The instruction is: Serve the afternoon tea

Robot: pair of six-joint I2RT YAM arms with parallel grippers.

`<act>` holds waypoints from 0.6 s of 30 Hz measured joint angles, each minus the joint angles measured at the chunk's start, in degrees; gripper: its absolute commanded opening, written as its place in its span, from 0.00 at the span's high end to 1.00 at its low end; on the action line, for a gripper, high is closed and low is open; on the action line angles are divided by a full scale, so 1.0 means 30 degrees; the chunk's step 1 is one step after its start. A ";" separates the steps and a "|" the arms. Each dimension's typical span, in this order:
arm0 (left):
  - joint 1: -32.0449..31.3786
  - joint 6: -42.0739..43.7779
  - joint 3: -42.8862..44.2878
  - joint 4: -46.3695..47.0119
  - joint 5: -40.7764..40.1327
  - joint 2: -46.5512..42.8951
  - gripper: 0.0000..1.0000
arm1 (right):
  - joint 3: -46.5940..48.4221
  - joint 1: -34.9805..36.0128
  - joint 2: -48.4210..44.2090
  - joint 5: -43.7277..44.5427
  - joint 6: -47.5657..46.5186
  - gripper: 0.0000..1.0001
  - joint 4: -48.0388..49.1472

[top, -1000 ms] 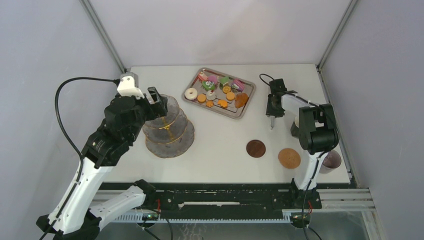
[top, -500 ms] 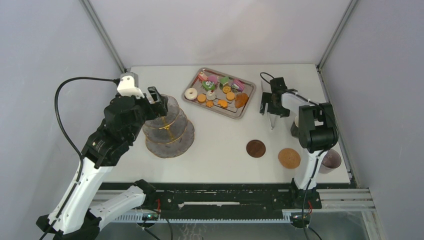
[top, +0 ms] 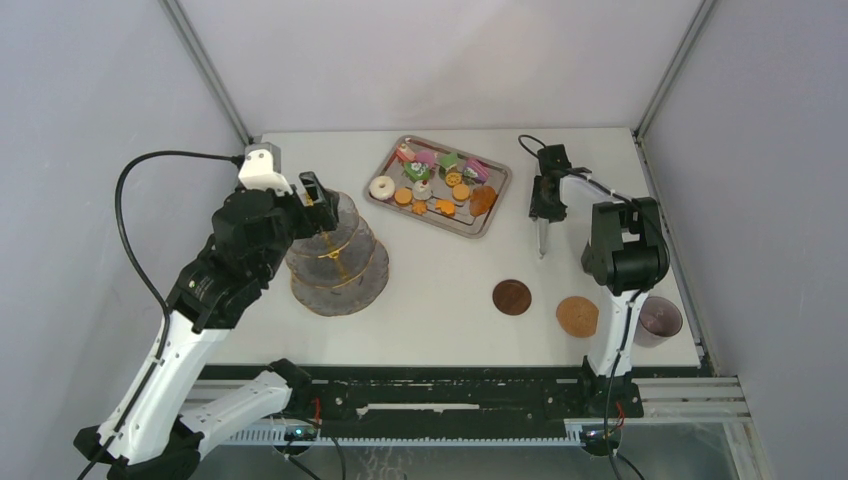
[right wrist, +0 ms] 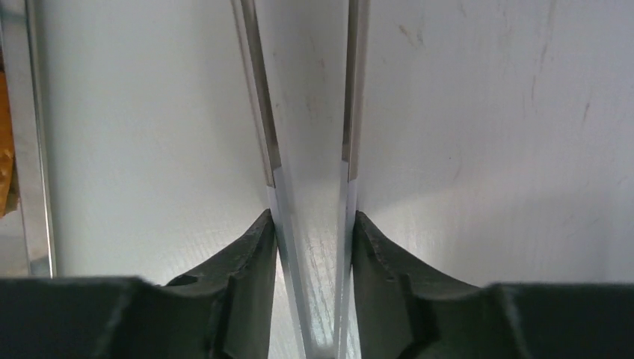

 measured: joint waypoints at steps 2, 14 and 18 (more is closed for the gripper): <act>0.0000 0.0007 0.0000 0.0015 0.0102 0.0000 0.15 | -0.0007 0.0000 -0.0007 -0.0073 -0.0044 0.74 0.0029; 0.0000 0.0146 0.0007 0.0138 0.0335 0.0211 0.14 | -0.2455 0.0568 -0.1756 -0.0270 -0.0896 0.31 -0.0058; 0.0000 0.0226 0.0007 0.0328 0.0430 0.0219 0.14 | -0.2601 0.0816 -0.1894 -0.0284 -0.1275 0.16 0.0022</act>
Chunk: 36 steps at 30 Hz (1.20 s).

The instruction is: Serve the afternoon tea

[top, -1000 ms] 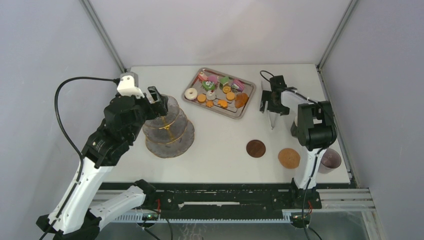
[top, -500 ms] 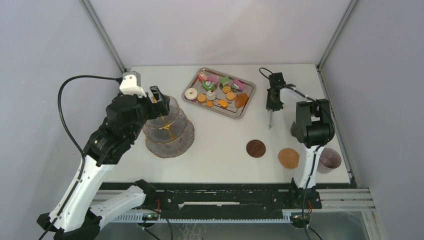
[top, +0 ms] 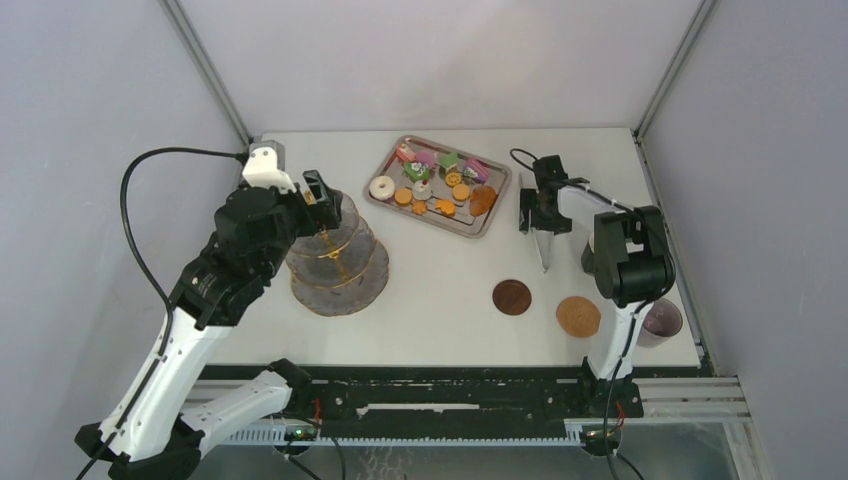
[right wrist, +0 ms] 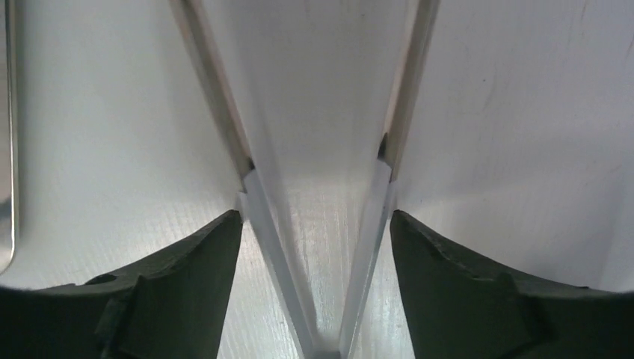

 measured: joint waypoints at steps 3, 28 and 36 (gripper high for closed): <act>0.0000 0.0117 0.0000 0.0073 -0.0007 0.0000 0.14 | -0.0058 0.0291 -0.0175 0.0211 -0.0248 0.13 0.0044; -0.1435 0.2754 0.1071 0.1107 -0.0022 0.1435 0.00 | -0.2069 0.1078 -0.4903 0.0670 -0.0568 0.09 0.1734; -0.1472 0.2718 0.1071 0.1180 -0.0029 0.1668 0.00 | -0.2084 -0.0481 -0.4364 -0.0226 0.0124 0.09 0.1698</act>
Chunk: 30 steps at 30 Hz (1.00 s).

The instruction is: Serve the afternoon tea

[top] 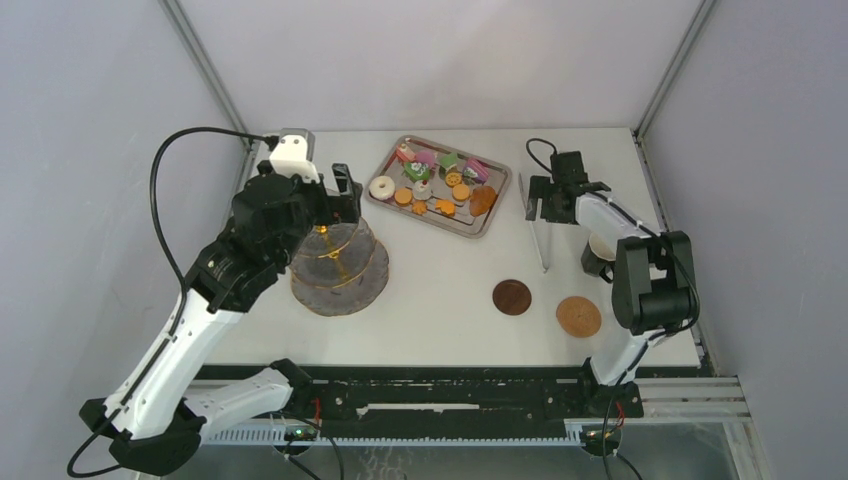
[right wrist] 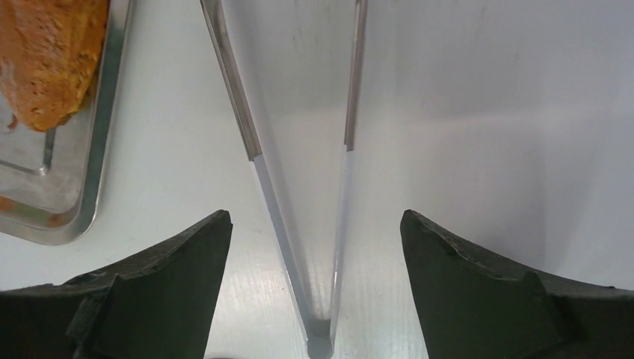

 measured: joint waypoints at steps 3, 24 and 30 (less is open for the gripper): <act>0.0000 -0.0029 0.0000 -0.0007 0.0007 0.0131 0.00 | 0.0000 0.0051 0.0874 -0.0073 0.0036 0.09 0.0109; 0.0000 -0.0328 0.0000 -0.0539 0.0372 0.0568 0.00 | 0.1217 0.0175 0.4000 -0.0029 -0.0138 0.25 0.0597; -0.0080 -0.0350 0.0007 -0.0852 0.0386 0.0714 0.00 | 0.1639 0.0189 0.4437 -0.0066 -0.0328 0.26 0.0379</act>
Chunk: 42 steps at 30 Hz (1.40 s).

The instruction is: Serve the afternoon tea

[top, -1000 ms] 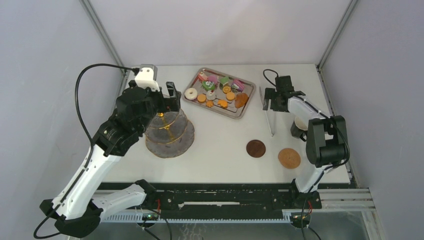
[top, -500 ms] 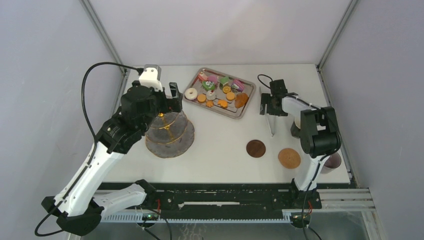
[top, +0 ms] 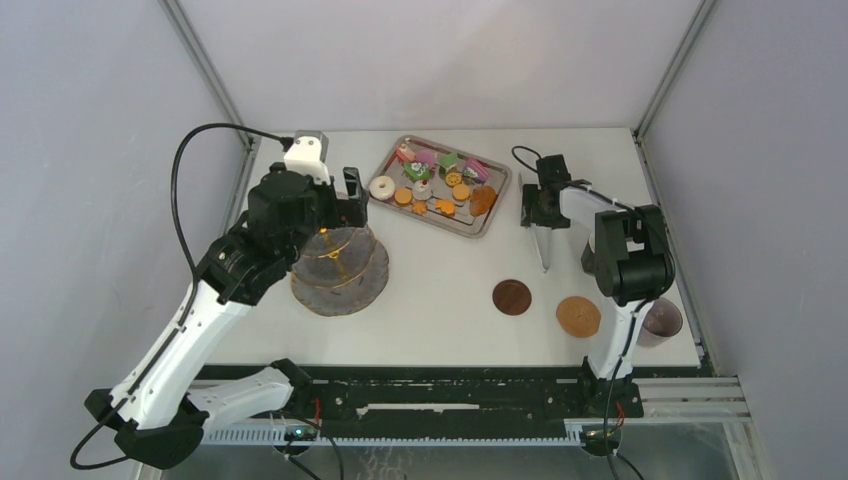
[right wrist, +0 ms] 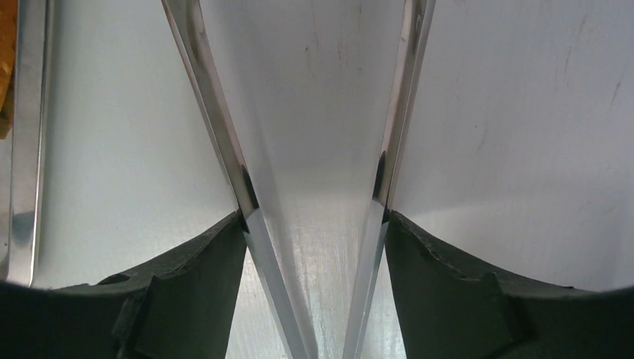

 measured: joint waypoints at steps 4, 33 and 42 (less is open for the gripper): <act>-0.0109 0.0000 0.0146 -0.0168 0.0007 0.0189 0.00 | 0.0444 0.0102 0.0306 -0.0007 -0.0168 0.39 -0.0219; -0.1872 -0.2135 1.3231 -0.4269 -0.1093 1.6203 0.22 | 0.0415 -0.1100 -0.7227 -0.0940 0.0488 0.96 -0.3526; -0.1617 -0.4051 1.3376 -0.4284 -0.1056 1.9693 0.45 | -0.0765 -0.1217 -0.7905 -0.1443 0.0794 1.00 -0.4430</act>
